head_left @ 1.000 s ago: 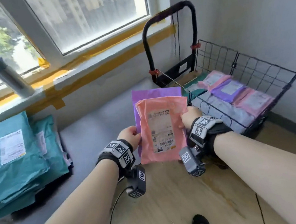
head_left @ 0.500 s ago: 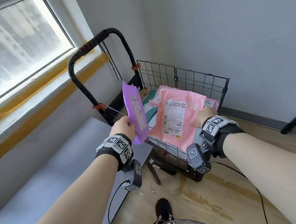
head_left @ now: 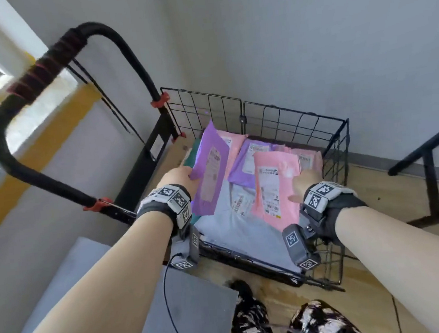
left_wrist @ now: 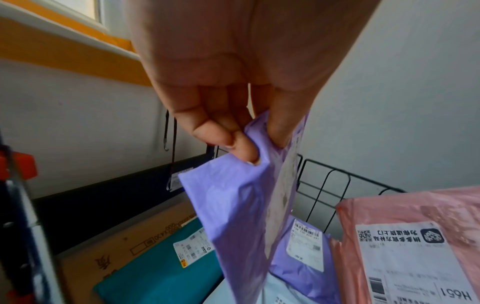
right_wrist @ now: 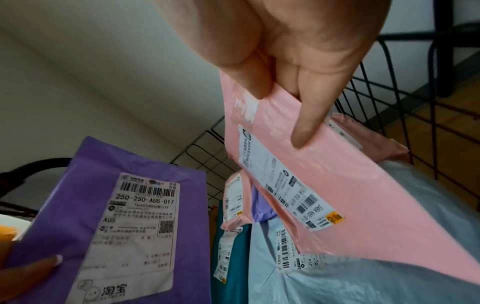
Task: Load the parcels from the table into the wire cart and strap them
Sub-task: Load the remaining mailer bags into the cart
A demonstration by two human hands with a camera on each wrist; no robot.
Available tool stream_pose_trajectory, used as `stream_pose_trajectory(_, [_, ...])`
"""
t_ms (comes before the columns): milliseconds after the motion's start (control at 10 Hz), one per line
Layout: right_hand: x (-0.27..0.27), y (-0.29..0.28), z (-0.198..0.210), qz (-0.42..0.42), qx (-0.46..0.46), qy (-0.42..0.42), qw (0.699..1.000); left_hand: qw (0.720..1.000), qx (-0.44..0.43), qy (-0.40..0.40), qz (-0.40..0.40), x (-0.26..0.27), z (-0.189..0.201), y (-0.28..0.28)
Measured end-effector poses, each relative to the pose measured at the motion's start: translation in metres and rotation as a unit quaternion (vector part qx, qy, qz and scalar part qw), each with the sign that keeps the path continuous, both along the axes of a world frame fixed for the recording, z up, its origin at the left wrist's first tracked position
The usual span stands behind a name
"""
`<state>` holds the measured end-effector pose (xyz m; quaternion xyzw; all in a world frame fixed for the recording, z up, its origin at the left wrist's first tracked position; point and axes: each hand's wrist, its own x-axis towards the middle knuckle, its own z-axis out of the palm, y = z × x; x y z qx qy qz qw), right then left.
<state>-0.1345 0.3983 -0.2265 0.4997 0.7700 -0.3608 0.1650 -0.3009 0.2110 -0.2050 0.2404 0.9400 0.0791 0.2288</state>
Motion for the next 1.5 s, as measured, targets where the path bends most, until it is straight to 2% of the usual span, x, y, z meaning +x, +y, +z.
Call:
stream_pose_trajectory(100, [-0.016, 0.008, -0.023, -0.026, -0.03, -0.018, 0.999, 0.997, -0.064, -0.026, -0.021, -0.025, -0.024, 0.014])
stream_pose_trajectory(200, [-0.04, 0.015, -0.042, 0.038, -0.013, -0.042, 0.998, 0.99, -0.128, -0.058, -0.017, -0.048, -0.049, 0.024])
stream_pose_trajectory(400, [-0.089, 0.038, -0.089, 0.108, -0.033, -0.052, 0.992, 0.968, -0.224, -0.096, 0.052, -0.093, -0.104, 0.029])
stream_pose_trajectory(500, [-0.102, 0.047, -0.11, 0.083, -0.045, -0.051, 0.994, 0.961, -0.242, -0.109, 0.075, -0.104, -0.131, 0.032])
stream_pose_trajectory(600, [-0.115, 0.047, -0.124, 0.092, -0.06, -0.053, 0.992, 0.951, -0.28, -0.099, 0.091, -0.111, -0.158, 0.029])
stream_pose_trajectory(800, [-0.135, 0.027, -0.15, 0.093, -0.108, -0.021, 0.99, 0.939, -0.3, -0.136, 0.096, -0.104, -0.181, 0.025])
stream_pose_trajectory(900, [-0.153, 0.007, -0.165, -0.044, -0.231, 0.011, 0.972, 0.938, -0.277, -0.183, 0.102, -0.109, -0.194, 0.017])
stream_pose_trajectory(1000, [-0.168, -0.01, -0.176, 0.034, -0.187, -0.033, 0.981, 0.945, -0.233, -0.186, 0.137, -0.122, -0.181, 0.017])
stream_pose_trajectory(1100, [-0.19, -0.033, -0.164, 0.106, -0.191, -0.08, 0.973, 0.956, -0.186, -0.165, 0.157, -0.134, -0.177, 0.011])
stream_pose_trajectory(1200, [-0.204, -0.053, -0.18, 0.06, -0.261, -0.074, 0.961, 0.954, -0.195, -0.185, 0.136, -0.132, -0.184, 0.006])
stream_pose_trajectory(1300, [-0.207, -0.072, -0.215, -0.06, -0.3, -0.019, 0.952, 0.948, -0.197, -0.234, 0.089, -0.121, -0.191, 0.007])
stream_pose_trajectory(1400, [-0.211, -0.075, -0.227, -0.066, -0.224, 0.004, 0.972, 0.944, -0.215, -0.247, 0.036, -0.116, -0.203, 0.01])
stream_pose_trajectory(1500, [-0.216, -0.073, -0.231, -0.074, -0.264, 0.013, 0.962, 0.944, -0.217, -0.247, 0.017, -0.114, -0.211, 0.01])
